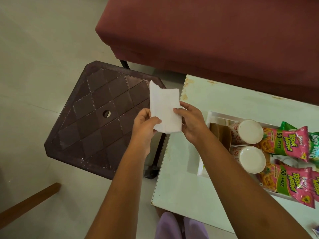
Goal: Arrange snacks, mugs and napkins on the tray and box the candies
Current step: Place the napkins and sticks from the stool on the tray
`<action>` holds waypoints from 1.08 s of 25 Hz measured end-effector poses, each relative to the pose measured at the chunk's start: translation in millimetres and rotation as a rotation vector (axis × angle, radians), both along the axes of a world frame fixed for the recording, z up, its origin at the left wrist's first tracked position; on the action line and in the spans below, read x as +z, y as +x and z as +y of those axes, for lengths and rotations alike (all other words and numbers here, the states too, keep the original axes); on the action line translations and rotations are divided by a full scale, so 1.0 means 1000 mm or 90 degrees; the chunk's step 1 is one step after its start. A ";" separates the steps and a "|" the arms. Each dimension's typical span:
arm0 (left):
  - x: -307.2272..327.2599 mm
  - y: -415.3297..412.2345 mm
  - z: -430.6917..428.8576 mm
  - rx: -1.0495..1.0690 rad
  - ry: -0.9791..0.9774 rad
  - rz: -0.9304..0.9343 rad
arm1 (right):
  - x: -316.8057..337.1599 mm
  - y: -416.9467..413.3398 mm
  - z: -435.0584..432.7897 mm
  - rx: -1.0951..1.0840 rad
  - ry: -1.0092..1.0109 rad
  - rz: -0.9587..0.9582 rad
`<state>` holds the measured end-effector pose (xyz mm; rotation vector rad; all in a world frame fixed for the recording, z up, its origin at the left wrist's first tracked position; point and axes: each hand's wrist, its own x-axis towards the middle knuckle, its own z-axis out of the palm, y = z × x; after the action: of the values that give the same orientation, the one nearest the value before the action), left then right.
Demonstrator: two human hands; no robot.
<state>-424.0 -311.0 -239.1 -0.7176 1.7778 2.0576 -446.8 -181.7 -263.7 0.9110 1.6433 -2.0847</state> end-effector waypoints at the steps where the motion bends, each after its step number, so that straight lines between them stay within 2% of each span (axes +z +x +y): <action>1: 0.001 0.003 0.004 -0.020 0.010 0.012 | 0.003 0.004 0.005 -0.010 0.026 0.007; 5: 0.006 0.013 0.026 -0.059 0.039 0.032 | 0.017 0.025 0.026 -0.039 0.164 0.025; 9: 0.003 0.026 0.060 -0.104 -0.033 0.050 | 0.023 0.058 0.046 -0.055 0.248 0.045; 14: -0.005 0.052 0.107 -0.217 -0.056 0.041 | 0.019 0.093 0.073 -0.110 0.323 0.089; 19: -0.018 0.075 0.144 -0.308 -0.109 0.038 | 0.009 0.128 0.096 -0.136 0.491 0.073; 27: -0.034 0.081 0.164 -0.299 -0.233 -0.015 | -0.013 0.128 0.106 0.030 0.564 0.012</action>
<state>-342.8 -147.1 -273.0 -0.3595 2.0919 1.4348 -318.5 -75.4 -276.6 1.0548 2.6111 -1.2773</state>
